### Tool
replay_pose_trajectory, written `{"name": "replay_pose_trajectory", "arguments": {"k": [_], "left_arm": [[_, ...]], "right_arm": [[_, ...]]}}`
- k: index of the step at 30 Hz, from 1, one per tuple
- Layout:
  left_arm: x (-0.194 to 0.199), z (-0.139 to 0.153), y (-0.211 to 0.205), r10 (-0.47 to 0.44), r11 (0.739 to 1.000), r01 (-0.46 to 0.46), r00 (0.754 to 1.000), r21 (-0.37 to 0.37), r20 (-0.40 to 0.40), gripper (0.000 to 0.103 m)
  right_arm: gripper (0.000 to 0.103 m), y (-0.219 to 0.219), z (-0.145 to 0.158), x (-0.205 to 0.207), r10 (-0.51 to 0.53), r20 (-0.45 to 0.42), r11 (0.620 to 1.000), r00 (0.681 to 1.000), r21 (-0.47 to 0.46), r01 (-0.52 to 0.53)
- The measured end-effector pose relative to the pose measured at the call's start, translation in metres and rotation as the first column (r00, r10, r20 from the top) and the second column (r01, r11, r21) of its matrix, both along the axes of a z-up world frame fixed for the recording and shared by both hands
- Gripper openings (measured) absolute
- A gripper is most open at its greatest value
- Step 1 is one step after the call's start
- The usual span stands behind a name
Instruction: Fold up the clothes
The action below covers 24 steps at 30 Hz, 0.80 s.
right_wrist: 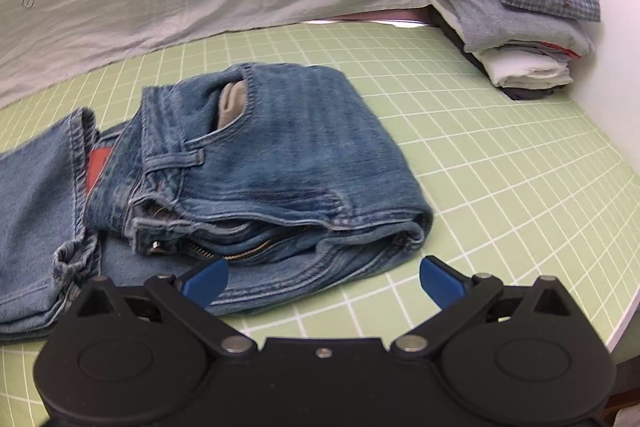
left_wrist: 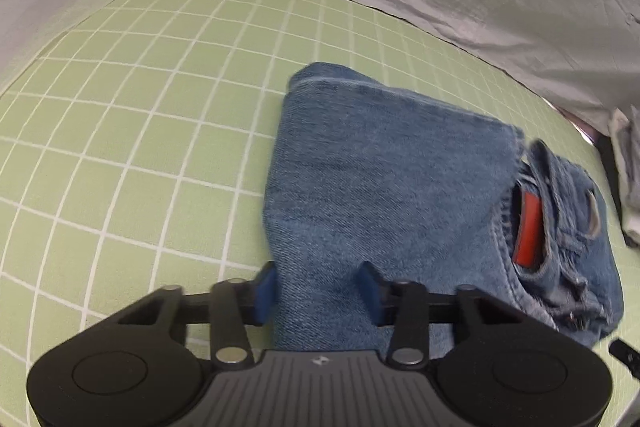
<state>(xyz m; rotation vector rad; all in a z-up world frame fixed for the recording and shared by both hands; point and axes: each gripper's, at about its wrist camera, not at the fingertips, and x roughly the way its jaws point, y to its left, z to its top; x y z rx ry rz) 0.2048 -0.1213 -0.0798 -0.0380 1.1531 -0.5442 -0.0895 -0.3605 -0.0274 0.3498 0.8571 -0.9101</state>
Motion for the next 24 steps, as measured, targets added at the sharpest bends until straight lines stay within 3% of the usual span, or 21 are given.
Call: {"name": "replay_pose_trajectory", "arguments": {"k": [1,2,7,13,19,24], "left_arm": [[0.0,0.003,0.002,0.019,1.0,-0.019,1.0,-0.021,-0.006,0.012],[0.0,0.007,0.004,0.041,0.998,-0.042,0.999,-0.052,-0.013,0.009],[-0.026,0.051,-0.005,0.14,0.972,-0.13,0.99,-0.195,0.036,0.006],[-0.096,0.103,-0.102,0.066,0.949,-0.016,0.986,-0.316,0.15,0.006],[-0.123,0.064,-0.176,0.037,0.961,-0.016,0.997,-0.277,0.071,0.006],[-0.142,0.028,-0.234,0.023,0.971,-0.024,1.0,-0.236,-0.007,0.007]], "right_arm": [[0.103,-0.004,-0.001,-0.004,0.001,0.01,1.0,1.0,0.007,-0.001],[0.103,-0.01,-0.002,-0.008,0.009,0.018,1.0,1.0,0.014,-0.009],[0.103,-0.047,-0.005,-0.03,0.069,0.048,0.997,0.996,0.028,-0.07],[0.103,-0.108,-0.005,-0.068,0.148,0.095,0.988,0.984,0.029,-0.151],[0.103,-0.166,-0.003,-0.105,0.153,0.083,0.988,0.985,0.019,-0.155],[0.103,-0.186,-0.012,-0.136,0.127,0.063,0.99,0.99,0.058,-0.131]]}}
